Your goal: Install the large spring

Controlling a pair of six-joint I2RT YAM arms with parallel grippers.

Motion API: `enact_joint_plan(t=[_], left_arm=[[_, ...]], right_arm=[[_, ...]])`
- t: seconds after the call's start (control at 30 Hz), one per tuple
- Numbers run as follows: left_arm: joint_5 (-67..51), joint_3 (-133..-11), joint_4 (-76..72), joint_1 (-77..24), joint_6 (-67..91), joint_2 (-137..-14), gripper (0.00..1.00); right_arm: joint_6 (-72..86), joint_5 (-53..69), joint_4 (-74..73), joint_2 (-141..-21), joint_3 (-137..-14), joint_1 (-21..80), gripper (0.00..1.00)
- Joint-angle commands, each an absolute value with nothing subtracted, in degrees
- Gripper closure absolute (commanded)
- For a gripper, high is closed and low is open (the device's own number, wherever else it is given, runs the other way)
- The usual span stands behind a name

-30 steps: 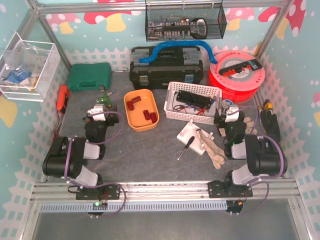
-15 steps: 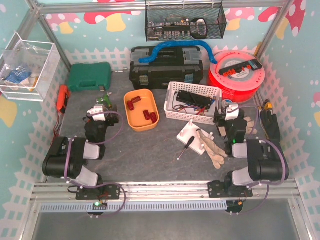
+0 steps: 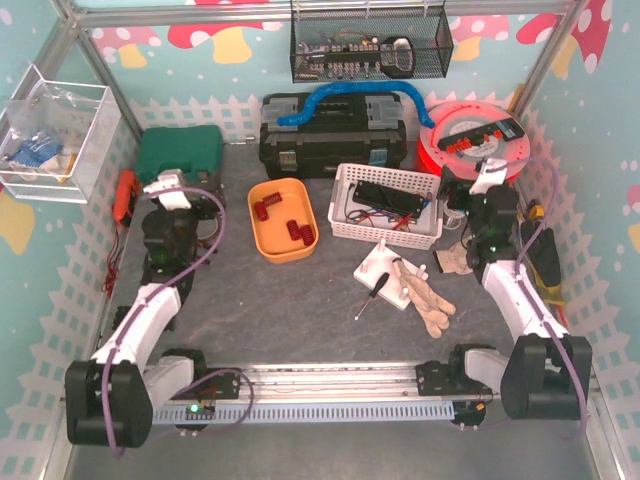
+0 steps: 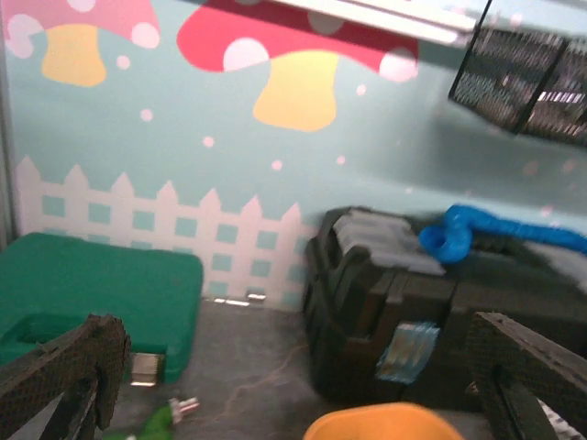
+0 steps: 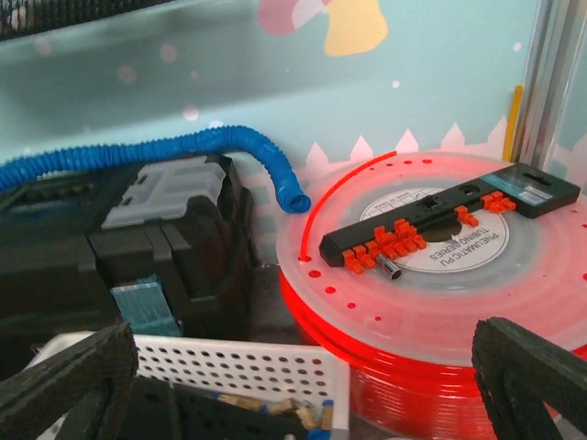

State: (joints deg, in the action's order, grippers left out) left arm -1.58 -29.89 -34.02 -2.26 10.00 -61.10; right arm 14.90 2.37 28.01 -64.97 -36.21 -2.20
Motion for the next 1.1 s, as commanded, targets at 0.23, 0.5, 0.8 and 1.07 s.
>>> enact_joint_plan(t=[0.23, 0.5, 0.8, 1.07], left_arm=[[-14.0, -28.5, -15.0, -1.2, 40.6, -48.9, 0.01], [-27.4, -27.5, -17.8, -5.6, 41.5, -54.9, 0.03], [-13.0, -29.7, -17.2, -25.7, 32.6, -61.8, 0.04], [-7.7, -28.0, -19.1, -34.5, 29.5, -64.8, 0.01]], right_arm=[[25.8, 20.2, 0.2, -67.4, -44.7, -2.0, 0.01], [21.6, 15.8, -9.9, -69.9, -45.5, 6.1, 0.03], [21.9, 2.0, -21.4, -71.6, -47.2, 18.3, 0.28], [24.8, -3.4, -25.0, -70.4, -44.6, 25.4, 0.47]])
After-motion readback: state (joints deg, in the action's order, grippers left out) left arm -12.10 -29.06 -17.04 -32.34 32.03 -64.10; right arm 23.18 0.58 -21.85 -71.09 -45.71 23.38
